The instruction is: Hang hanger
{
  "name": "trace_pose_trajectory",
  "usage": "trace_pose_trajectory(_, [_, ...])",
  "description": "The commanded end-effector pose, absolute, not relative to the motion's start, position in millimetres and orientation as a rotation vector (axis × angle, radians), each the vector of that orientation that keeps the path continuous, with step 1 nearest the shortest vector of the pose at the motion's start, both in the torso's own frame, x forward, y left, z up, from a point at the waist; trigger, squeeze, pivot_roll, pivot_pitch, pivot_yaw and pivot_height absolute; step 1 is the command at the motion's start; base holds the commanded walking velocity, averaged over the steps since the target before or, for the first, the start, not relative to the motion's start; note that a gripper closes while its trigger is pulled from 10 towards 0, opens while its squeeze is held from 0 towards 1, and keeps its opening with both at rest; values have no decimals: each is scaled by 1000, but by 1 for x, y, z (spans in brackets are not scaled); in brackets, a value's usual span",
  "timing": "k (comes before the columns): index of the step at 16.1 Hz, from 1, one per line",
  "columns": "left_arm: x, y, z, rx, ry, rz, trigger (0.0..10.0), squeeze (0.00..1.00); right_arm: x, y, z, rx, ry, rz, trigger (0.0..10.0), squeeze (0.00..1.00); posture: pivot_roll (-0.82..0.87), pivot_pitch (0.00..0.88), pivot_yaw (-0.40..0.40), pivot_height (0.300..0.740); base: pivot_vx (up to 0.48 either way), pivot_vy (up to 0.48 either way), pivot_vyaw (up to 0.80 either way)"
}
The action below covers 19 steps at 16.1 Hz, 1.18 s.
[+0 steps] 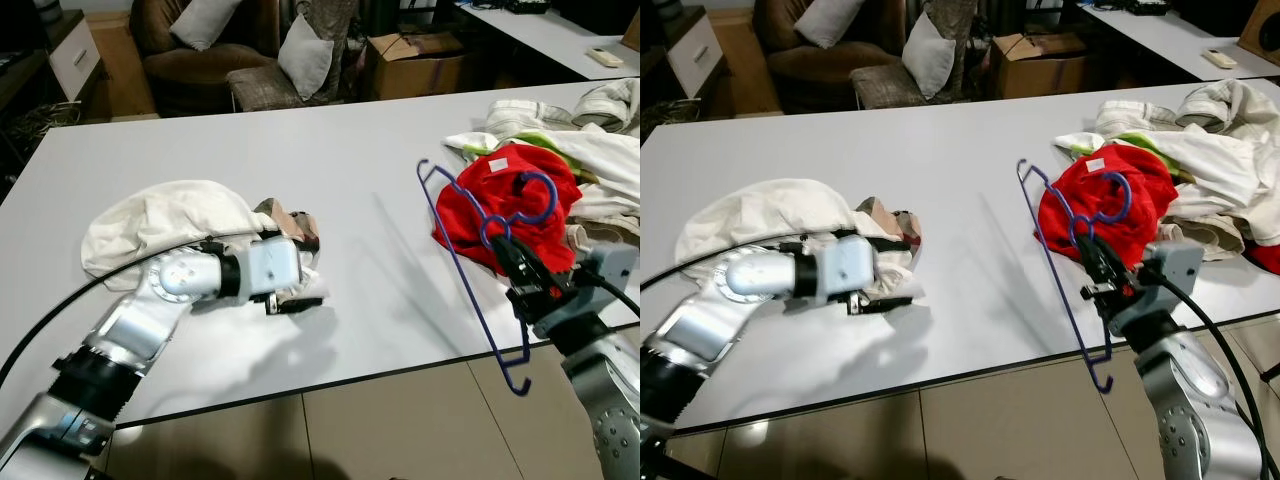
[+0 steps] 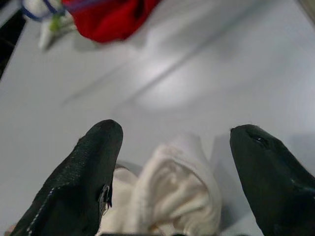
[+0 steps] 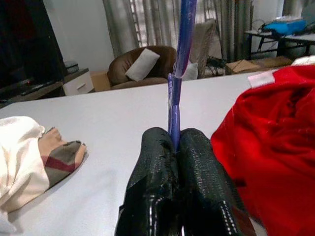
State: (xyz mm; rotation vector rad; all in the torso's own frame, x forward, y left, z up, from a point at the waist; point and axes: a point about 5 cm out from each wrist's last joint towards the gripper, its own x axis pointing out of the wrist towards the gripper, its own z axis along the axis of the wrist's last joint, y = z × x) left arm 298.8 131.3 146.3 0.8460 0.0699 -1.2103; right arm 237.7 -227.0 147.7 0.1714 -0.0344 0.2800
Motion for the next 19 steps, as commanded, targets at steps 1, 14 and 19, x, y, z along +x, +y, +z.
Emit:
trace_pose_trajectory(1, [300,130,145,908,65,-1235,10000,0,238,-228,149,160,-49,270,10000,0,-162,0,18,740,0,0,0])
trace_pose_trajectory(14, [326,124,118,1033,135,-1265,0,0,240,-226,149,155,-64,264,10000,0,-170,0,31,740,0,0,0])
trace_pose_trajectory(19, [325,125,117,967,161,-1286,0,0,241,-226,149,150,-62,272,10000,0,-170,0,31,740,0,0,0])
